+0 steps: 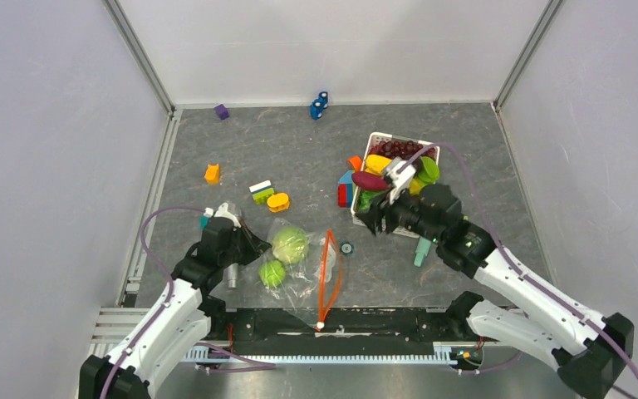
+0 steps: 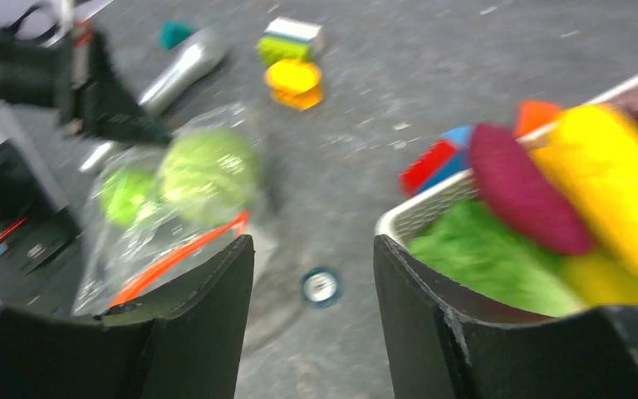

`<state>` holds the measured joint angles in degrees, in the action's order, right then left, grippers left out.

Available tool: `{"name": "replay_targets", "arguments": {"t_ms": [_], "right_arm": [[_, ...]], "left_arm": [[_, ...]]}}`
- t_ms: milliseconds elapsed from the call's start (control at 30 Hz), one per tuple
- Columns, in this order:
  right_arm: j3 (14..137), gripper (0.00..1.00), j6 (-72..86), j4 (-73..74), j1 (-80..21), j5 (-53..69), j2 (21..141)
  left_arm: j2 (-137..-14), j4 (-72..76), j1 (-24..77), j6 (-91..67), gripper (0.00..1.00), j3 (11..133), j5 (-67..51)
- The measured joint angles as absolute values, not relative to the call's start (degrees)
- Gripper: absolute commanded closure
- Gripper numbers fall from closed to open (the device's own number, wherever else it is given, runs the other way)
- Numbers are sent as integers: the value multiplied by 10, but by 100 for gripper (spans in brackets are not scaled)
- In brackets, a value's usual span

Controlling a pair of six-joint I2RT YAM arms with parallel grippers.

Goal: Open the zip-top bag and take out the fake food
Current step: Place the fake fruit in the bin, then pick up the fake fruit from the zipper food storage bag.

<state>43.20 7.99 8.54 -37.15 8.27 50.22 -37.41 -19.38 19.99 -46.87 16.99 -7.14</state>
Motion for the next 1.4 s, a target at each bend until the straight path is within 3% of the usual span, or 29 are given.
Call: {"name": "replay_targets", "arguments": {"t_ms": [367,733,1133,1400], "right_arm": [[305,71,184,44,-623,-22,492],[244,80,258,-84,-761,-113,571],[243,77,293,-206,-764,-201,756],[225,71,320,-291,-752,-215,777]], "left_arm": [[-380,-188,200,-469,98,170,-77],[-381,-188,200,-469,98,170,-78],[-382,-231,200,-469,98,232,-123],[-383,-263,211,-469,98,323,-161]]}}
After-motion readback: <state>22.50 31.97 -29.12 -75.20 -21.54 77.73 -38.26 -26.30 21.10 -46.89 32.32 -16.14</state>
